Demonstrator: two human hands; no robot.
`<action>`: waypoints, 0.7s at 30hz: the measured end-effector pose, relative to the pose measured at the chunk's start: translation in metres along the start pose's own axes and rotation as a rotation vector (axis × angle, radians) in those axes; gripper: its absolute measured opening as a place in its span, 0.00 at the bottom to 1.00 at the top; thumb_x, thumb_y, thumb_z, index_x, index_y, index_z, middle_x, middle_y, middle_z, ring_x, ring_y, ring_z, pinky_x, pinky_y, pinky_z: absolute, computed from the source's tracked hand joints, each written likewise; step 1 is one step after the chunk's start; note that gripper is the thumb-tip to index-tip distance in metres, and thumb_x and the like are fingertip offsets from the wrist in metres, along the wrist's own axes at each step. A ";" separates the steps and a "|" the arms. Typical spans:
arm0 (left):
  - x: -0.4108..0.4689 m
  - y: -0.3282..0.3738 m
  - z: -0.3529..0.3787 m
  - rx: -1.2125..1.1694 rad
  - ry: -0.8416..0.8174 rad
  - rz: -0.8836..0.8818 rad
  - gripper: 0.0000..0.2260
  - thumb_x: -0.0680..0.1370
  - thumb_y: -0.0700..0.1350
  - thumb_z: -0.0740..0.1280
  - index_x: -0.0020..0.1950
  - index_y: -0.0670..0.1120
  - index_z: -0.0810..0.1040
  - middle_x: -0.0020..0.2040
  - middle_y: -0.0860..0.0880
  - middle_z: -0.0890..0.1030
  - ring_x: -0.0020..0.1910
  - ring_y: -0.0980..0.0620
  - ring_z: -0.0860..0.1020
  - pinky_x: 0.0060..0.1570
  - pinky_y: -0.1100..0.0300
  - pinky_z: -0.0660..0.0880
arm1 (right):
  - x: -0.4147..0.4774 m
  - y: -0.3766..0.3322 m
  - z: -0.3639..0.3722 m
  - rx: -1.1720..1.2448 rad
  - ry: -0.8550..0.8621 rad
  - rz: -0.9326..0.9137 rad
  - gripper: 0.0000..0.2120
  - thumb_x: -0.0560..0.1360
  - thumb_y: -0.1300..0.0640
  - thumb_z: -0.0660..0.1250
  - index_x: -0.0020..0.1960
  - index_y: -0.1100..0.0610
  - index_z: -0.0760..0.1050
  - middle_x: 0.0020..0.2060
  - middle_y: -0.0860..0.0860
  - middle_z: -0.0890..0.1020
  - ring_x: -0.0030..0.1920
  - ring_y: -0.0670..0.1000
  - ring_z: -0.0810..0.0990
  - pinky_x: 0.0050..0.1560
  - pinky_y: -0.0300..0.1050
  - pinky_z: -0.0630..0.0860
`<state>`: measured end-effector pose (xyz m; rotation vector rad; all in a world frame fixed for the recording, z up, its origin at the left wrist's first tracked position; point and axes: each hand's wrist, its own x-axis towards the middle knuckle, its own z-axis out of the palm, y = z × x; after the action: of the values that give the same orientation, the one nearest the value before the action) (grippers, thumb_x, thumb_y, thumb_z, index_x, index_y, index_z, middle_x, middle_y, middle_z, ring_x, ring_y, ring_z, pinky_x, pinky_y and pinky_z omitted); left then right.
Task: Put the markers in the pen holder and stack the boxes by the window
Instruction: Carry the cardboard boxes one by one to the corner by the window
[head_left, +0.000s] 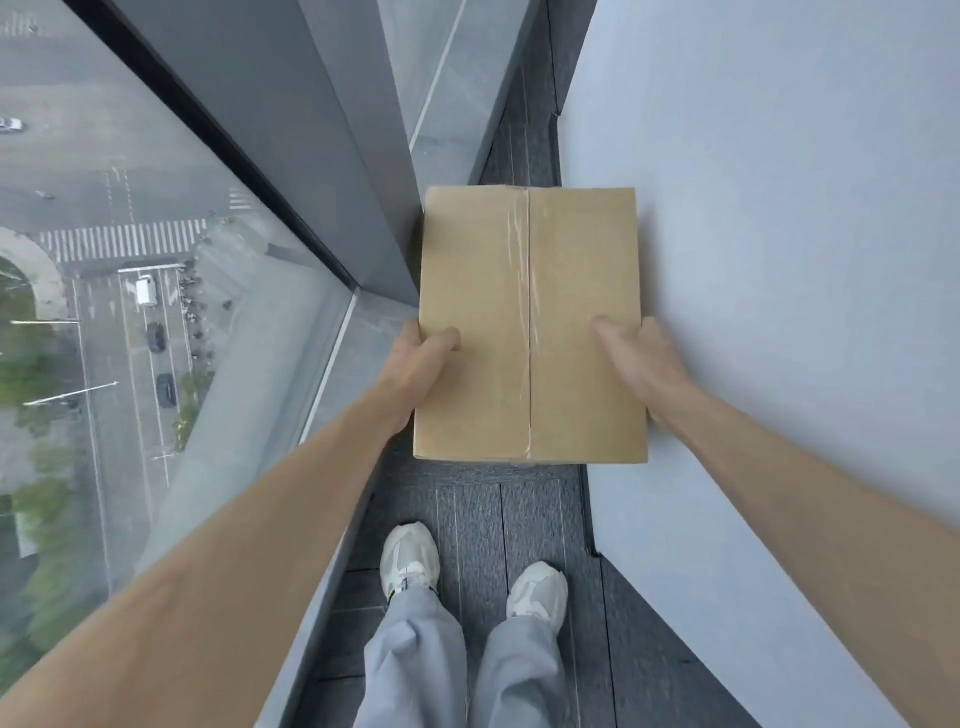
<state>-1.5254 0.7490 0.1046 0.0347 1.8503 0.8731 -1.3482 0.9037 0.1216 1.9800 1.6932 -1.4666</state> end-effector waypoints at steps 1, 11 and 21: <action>0.008 0.002 0.002 0.007 0.000 -0.001 0.19 0.77 0.46 0.64 0.67 0.46 0.69 0.58 0.47 0.76 0.50 0.50 0.74 0.38 0.58 0.69 | 0.009 -0.003 0.000 0.004 0.004 0.000 0.35 0.67 0.34 0.62 0.66 0.56 0.71 0.57 0.51 0.79 0.55 0.56 0.79 0.56 0.52 0.77; 0.051 0.019 0.011 0.088 -0.040 -0.049 0.23 0.73 0.42 0.60 0.69 0.47 0.66 0.63 0.47 0.73 0.60 0.46 0.73 0.61 0.44 0.72 | 0.058 -0.017 0.005 0.062 -0.042 0.019 0.45 0.67 0.32 0.60 0.76 0.58 0.63 0.71 0.53 0.72 0.69 0.57 0.72 0.66 0.51 0.68; 0.040 0.017 0.022 0.142 -0.052 -0.080 0.28 0.71 0.46 0.63 0.71 0.44 0.64 0.60 0.46 0.72 0.58 0.46 0.74 0.63 0.43 0.73 | 0.058 -0.016 0.013 0.026 -0.078 -0.054 0.49 0.67 0.30 0.58 0.79 0.59 0.57 0.78 0.53 0.62 0.76 0.54 0.62 0.75 0.52 0.59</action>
<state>-1.5317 0.7894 0.0787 0.0707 1.8490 0.6789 -1.3750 0.9395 0.0798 1.8775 1.7157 -1.5703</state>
